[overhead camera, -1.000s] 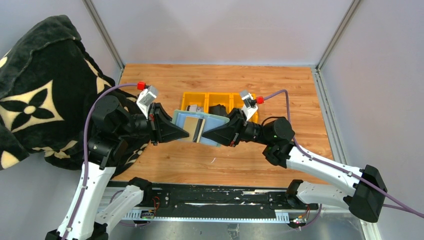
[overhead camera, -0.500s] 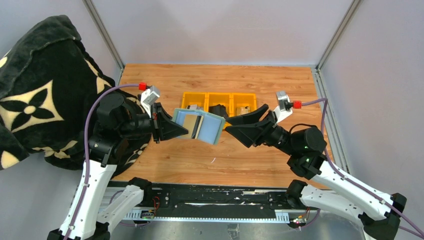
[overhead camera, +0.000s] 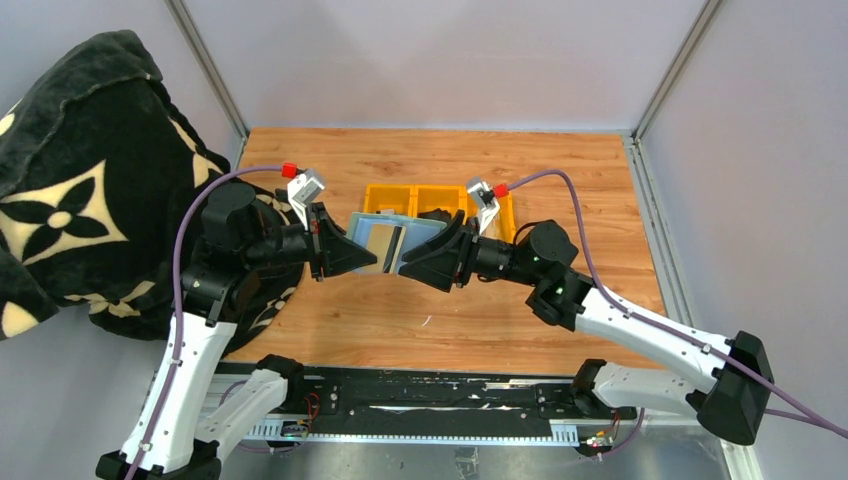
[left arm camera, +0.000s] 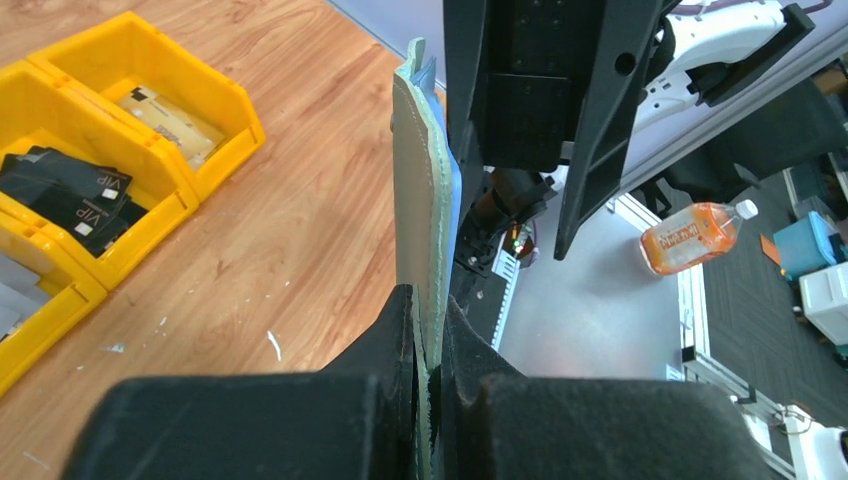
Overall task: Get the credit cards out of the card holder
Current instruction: Remove the credit card from the card holder.
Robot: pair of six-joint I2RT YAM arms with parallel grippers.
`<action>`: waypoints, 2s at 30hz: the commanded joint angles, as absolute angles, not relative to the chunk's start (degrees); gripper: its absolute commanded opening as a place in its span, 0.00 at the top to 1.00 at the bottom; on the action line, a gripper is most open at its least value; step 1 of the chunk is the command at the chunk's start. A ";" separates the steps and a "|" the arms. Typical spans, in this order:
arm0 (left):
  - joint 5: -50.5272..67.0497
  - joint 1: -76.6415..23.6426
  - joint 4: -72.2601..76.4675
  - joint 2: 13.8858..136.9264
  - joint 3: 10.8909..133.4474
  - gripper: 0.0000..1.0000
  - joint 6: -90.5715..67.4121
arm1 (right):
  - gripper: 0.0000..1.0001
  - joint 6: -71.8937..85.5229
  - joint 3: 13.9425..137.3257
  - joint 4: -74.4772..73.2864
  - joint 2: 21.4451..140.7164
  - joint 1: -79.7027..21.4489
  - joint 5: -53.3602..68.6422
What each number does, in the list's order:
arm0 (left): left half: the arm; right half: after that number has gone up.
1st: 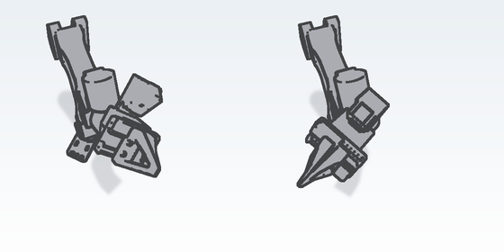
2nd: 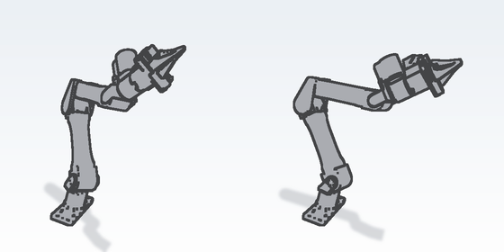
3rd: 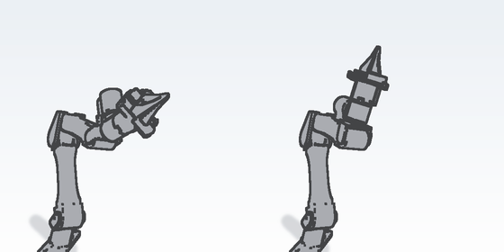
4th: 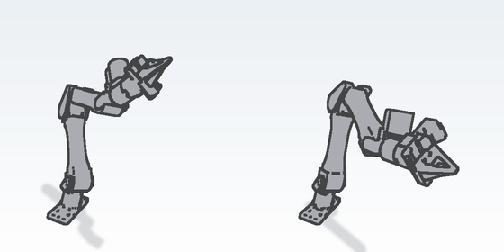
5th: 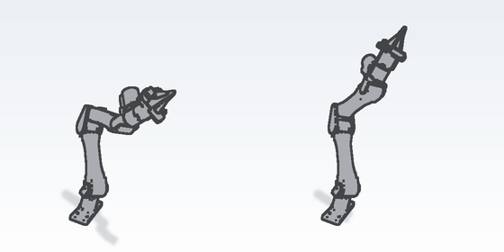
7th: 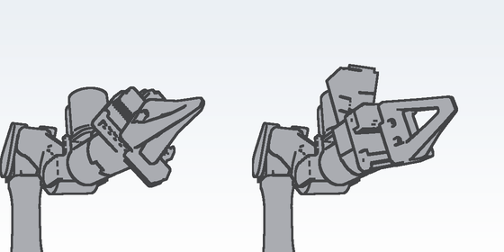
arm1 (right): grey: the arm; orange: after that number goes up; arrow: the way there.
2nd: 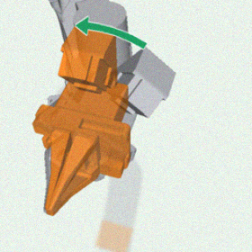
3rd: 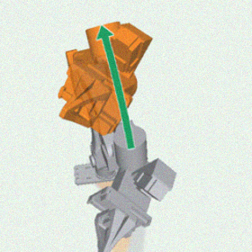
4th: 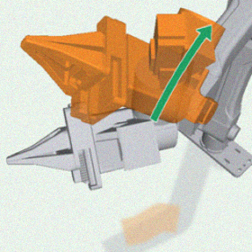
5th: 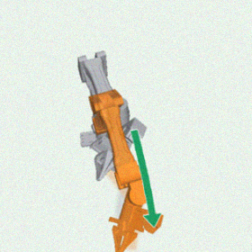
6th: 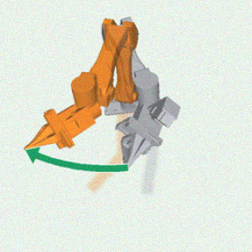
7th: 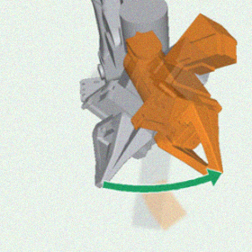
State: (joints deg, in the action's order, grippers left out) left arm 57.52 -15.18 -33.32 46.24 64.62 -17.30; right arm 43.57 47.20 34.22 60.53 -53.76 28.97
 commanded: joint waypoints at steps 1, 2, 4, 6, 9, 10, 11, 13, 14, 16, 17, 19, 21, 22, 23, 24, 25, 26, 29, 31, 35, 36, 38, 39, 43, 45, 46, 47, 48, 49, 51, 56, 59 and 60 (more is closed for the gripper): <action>60.52 -14.94 -31.77 45.57 66.62 1.00 -18.46 | 0.50 44.83 48.04 36.84 60.78 -54.32 31.19; 61.01 -14.94 -31.39 45.49 66.58 1.00 -18.53 | 0.50 45.23 47.81 37.63 61.12 -54.36 31.24; 62.23 -14.94 -31.14 45.41 66.41 1.00 -18.17 | 0.53 46.17 47.60 39.73 62.04 -54.32 31.57; 63.54 -14.94 -30.73 45.51 66.11 1.00 -18.55 | 0.55 46.99 47.94 41.10 63.00 -54.34 32.26; 66.21 -14.94 -27.92 45.62 65.17 1.00 -21.55 | 0.59 48.45 48.50 43.06 64.79 -54.32 33.07; 66.75 -14.94 -27.66 45.60 65.21 1.00 -21.60 | 0.61 48.91 48.51 44.09 65.16 -54.32 33.31; 67.01 -14.94 -27.61 45.57 65.28 1.00 -21.64 | 0.63 49.43 48.52 45.06 65.47 -54.27 33.57; 67.35 -14.94 -27.65 45.46 65.60 1.00 -21.45 | 0.66 50.12 48.52 46.28 65.88 -54.31 33.73; 67.62 -14.90 -27.63 45.44 65.65 1.00 -21.50 | 0.68 50.33 48.52 46.59 66.03 -54.24 33.66; 68.18 -14.94 -27.64 45.41 65.62 1.00 -21.74 | 0.71 50.79 48.54 47.05 66.24 -54.18 33.46; 68.46 -14.94 -27.68 45.43 65.57 1.00 -21.76 | 0.73 51.17 48.38 47.84 66.31 -54.15 33.47; 69.20 -14.90 -27.92 45.33 65.58 1.00 -21.88 | 0.77 51.87 48.03 49.19 66.21 -53.95 33.58; 69.30 -14.94 -27.86 45.35 65.79 1.00 -22.00 | 0.75 52.05 47.77 47.78 65.45 -53.28 33.56; 69.33 -14.94 -27.88 45.31 65.98 1.00 -21.99 | 0.72 51.74 47.50 46.90 64.94 -52.96 33.31; 69.34 -14.94 -27.86 45.35 66.10 1.00 -22.10 | 0.67 50.79 47.28 45.46 64.24 -52.77 32.66; 69.41 -14.94 -27.75 45.35 66.22 1.00 -22.17 | 0.63 49.55 47.13 42.77 62.97 -52.67 31.81; 69.47 -14.90 -27.41 45.35 66.19 1.00 -22.61 | 0.61 48.39 47.06 40.70 62.00 -52.65 31.13; 69.52 -14.94 -27.10 45.34 66.18 1.00 -22.93 | 0.59 47.14 47.25 38.69 61.30 -52.65 30.65; 69.79 -14.94 -26.88 45.27 66.44 1.00 -23.09 | 0.56 44.08 48.00 34.13 59.95 -52.65 29.53; 69.85 -14.94 -26.14 45.22 66.38 1.00 -23.84 | 0.55 43.21 48.44 32.62 59.68 -52.65 29.10; 69.96 -14.94 -25.67 45.00 66.29 1.00 -24.45 | 0.55 42.69 49.23 31.73 60.25 -52.65 29.20; 69.96 -14.94 -25.57 44.96 66.22 1.00 -24.50 | 0.55 42.98 49.36 32.10 60.60 -52.65 29.38; 69.82 -14.94 -25.37 44.75 66.06 1.00 -24.56 | 0.57 44.47 49.48 34.38 61.57 -52.65 30.28; 69.70 -14.94 -25.39 44.61 65.88 1.00 -24.56 | 0.58 45.68 49.42 36.18 62.50 -52.65 30.94; 68.94 -14.94 -25.39 44.53 65.19 1.00 -24.27 | 0.66 51.88 49.48 46.41 65.77 -52.65 34.51; 68.13 -14.94 -26.62 44.63 65.31 1.00 -23.29 | 0.68 54.13 49.38 50.86 66.57 -52.65 36.25; 67.37 -14.94 -27.61 44.72 65.53 1.00 -22.46 | 0.69 54.64 49.28 51.43 66.57 -52.65 36.66; 67.00 -14.94 -28.72 44.83 65.77 1.00 -21.45 | 0.70 54.58 48.95 51.44 66.24 -52.65 36.68; 66.80 -14.92 -29.54 44.95 66.01 1.00 -20.51 | 0.71 54.27 48.67 51.19 65.75 -52.65 36.38; 66.64 -14.87 -30.02 45.07 66.11 1.00 -19.93 | 0.73 53.86 48.20 50.78 65.29 -52.65 35.78; 66.53 -14.93 -30.10 45.11 65.89 1.00 -19.86 | 0.79 52.81 47.91 49.42 64.58 -52.60 34.73; 66.53 -14.94 -30.30 45.01 65.92 0.97 -19.64 | 1.00 52.29 47.78 48.56 64.20 -52.65 33.68; 67.12 -14.94 -30.28 44.84 66.26 0.91 -20.20 | 1.00 51.49 47.47 47.02 63.72 -52.65 32.57; 67.79 -14.94 -29.79 44.75 66.19 0.88 -20.92 | 1.00 50.85 47.38 45.33 63.42 -52.65 31.94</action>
State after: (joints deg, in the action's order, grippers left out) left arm 66.65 -15.03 -29.71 45.21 64.71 -21.02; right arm 52.34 47.75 45.76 65.43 -53.21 33.93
